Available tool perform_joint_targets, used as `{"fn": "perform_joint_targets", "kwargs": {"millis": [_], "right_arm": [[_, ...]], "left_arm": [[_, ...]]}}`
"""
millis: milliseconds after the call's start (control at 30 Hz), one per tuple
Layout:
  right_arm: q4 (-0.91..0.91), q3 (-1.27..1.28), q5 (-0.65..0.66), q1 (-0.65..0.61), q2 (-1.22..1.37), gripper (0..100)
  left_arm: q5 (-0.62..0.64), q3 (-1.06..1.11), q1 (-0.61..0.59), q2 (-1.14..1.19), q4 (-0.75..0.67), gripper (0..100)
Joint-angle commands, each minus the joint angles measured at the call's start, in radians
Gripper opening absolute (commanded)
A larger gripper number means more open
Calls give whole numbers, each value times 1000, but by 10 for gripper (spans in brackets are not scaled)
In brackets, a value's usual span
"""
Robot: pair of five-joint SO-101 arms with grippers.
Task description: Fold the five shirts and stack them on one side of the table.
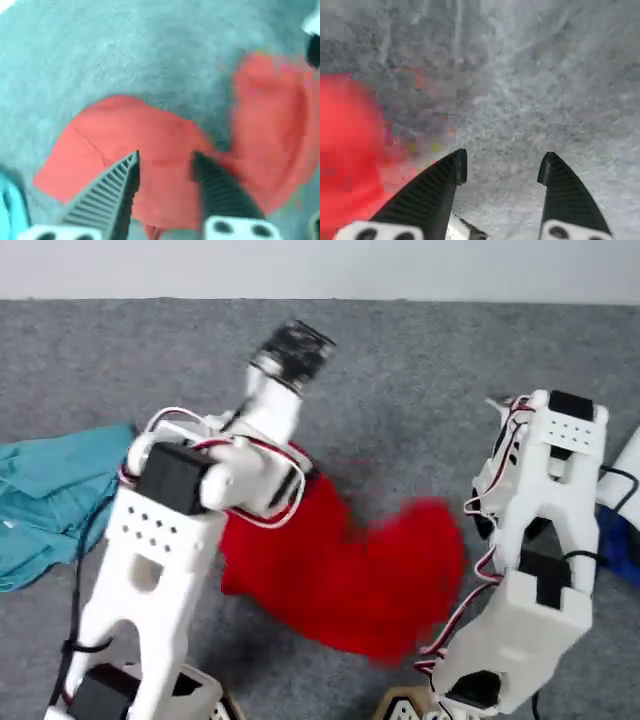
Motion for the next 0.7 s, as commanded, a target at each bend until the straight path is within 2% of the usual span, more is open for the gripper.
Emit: {"fn": "perform_joint_targets", "kwargs": {"millis": [0,133,267,367,433,500,667], "right_arm": [[42,0,61,-65,-130,245],[44,0,84,-179,-251,246],[45,15,89,-377,-384,250],[45,117,89,-562,-472,331],[45,222,94,-693,-522,398],[45,330,123,-825,-561,423],[42,539,160,-1086,-608,384]], "left_arm": [[75,-31,-123,-21,-2,345],[72,-22,-328,-20,-5,341],[74,8,-589,-20,-6,341],[68,88,-760,-20,-9,341],[21,153,-852,-20,-9,341],[-35,206,-933,-20,-9,341],[-98,289,-1082,-20,-9,341]]}}
